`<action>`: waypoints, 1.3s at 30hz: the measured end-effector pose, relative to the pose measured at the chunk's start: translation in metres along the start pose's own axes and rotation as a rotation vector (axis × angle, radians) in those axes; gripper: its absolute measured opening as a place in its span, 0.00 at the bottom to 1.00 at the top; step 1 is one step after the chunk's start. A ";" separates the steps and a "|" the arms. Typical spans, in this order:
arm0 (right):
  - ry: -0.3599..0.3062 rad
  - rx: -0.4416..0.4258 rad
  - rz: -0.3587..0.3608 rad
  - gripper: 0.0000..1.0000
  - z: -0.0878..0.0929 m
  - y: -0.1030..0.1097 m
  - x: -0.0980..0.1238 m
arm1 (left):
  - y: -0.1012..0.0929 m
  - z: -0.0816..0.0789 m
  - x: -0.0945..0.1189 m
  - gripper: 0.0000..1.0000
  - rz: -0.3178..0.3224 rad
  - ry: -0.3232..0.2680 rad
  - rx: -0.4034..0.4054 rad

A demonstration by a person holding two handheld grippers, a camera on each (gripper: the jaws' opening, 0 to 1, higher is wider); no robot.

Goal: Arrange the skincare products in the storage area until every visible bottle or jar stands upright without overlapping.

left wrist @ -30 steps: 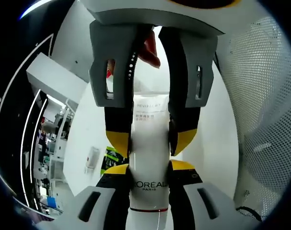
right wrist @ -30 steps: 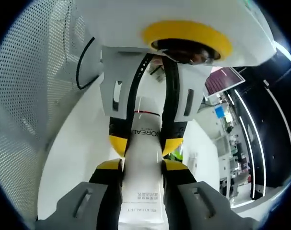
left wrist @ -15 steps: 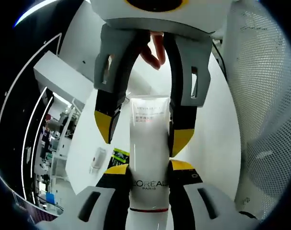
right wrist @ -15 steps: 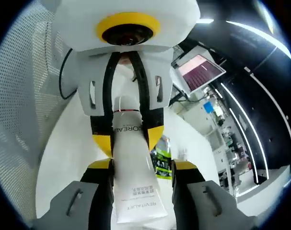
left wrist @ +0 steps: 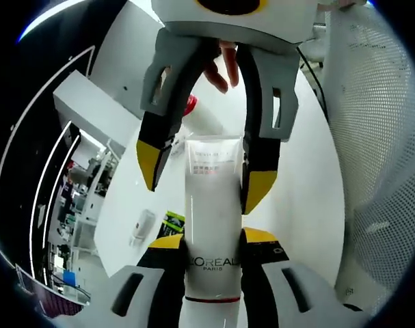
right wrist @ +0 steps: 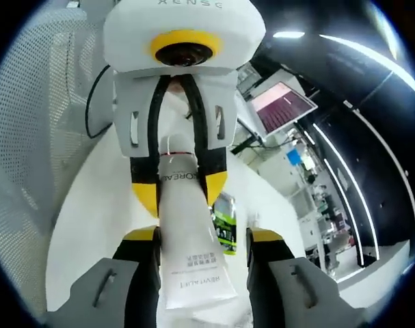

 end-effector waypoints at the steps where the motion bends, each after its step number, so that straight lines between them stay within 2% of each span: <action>1: 0.007 0.000 0.004 0.50 0.002 -0.001 0.001 | 0.001 0.001 0.000 0.27 -0.003 0.006 0.004; 8: 0.033 -0.125 0.026 0.51 0.019 -0.011 0.006 | 0.009 0.006 0.002 0.27 -0.020 0.010 0.048; 11: 0.027 -0.232 0.047 0.50 0.024 -0.018 0.010 | 0.015 0.008 0.005 0.27 -0.037 0.002 0.089; 13: 0.011 -0.311 0.066 0.49 0.026 -0.024 0.013 | 0.020 0.009 0.008 0.27 -0.051 -0.013 0.161; 17: -0.040 -0.501 0.085 0.48 0.027 -0.033 0.020 | 0.032 0.011 0.012 0.27 -0.078 -0.038 0.245; 20: -0.088 -0.594 0.116 0.45 0.027 -0.042 0.024 | 0.033 0.007 0.016 0.27 -0.085 -0.053 0.267; 24: -0.216 -0.811 0.128 0.45 0.016 -0.052 0.031 | 0.035 0.005 0.016 0.27 -0.082 -0.086 0.311; 26: -0.242 -0.886 0.123 0.44 0.015 -0.054 0.034 | 0.035 0.000 0.016 0.27 -0.082 -0.110 0.326; 28: -0.267 -0.979 0.125 0.41 0.016 -0.057 0.035 | 0.035 -0.006 0.017 0.28 -0.095 -0.132 0.314; 31: -0.275 -1.015 0.134 0.36 0.020 -0.059 0.038 | 0.037 -0.009 0.017 0.28 -0.102 -0.155 0.310; 35: -0.349 -1.139 0.083 0.36 0.012 -0.059 0.041 | 0.039 -0.020 0.021 0.28 -0.130 -0.207 0.263; 39: -0.337 -1.141 0.095 0.28 0.020 -0.061 0.042 | 0.040 -0.023 0.021 0.28 -0.141 -0.223 0.240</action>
Point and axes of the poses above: the point that each gripper's makers call its tool centre point, and the gripper's own axes: x roughly backward along the fingers, y roughly to its left, z roughly out of its underside, the point moved 2 cm from there along x, roughly backward along the fingers, and after that the axes turned 4 degrees about x, right-handed, at the moved point
